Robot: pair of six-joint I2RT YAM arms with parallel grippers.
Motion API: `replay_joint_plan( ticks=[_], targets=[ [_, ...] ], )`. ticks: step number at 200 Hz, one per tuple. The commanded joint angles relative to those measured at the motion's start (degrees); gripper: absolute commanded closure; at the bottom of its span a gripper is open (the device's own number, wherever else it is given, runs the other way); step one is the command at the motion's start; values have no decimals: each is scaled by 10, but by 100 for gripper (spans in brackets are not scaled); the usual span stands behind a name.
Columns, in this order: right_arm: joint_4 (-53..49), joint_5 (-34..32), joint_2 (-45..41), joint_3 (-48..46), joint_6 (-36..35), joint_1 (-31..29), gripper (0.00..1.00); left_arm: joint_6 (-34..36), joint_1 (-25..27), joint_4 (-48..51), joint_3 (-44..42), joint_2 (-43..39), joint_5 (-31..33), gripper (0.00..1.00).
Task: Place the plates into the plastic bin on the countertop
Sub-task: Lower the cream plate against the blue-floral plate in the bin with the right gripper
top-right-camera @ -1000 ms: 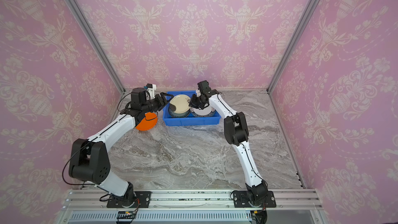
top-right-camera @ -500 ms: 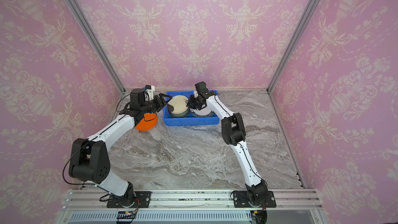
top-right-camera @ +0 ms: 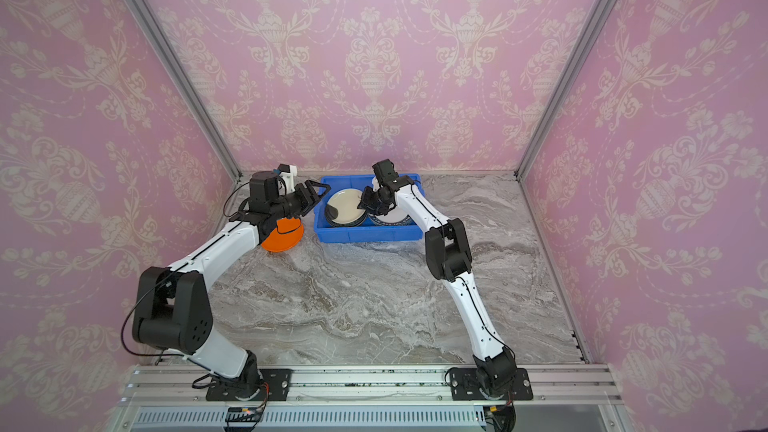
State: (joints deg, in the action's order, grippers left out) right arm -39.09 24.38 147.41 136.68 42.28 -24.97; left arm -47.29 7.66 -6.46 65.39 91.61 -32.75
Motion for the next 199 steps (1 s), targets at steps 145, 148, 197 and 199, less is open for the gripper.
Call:
replay_joint_plan(
  ticks=[145, 148, 197, 199],
  targets=[
    [-41, -21, -9, 47, -43, -15, 66, -5, -8, -27, -27, 8, -5, 29],
    [-40, -22, -6, 49, -42, -16, 66, -4, -8, -25, -28, 6, -5, 29],
    [-7, -7, 39, 56, -18, -18, 69, 2, -27, -9, -51, -16, 2, 29],
    [-5, -6, 41, 56, -17, -19, 69, 2, -28, -8, -51, -17, 2, 29]
  ],
)
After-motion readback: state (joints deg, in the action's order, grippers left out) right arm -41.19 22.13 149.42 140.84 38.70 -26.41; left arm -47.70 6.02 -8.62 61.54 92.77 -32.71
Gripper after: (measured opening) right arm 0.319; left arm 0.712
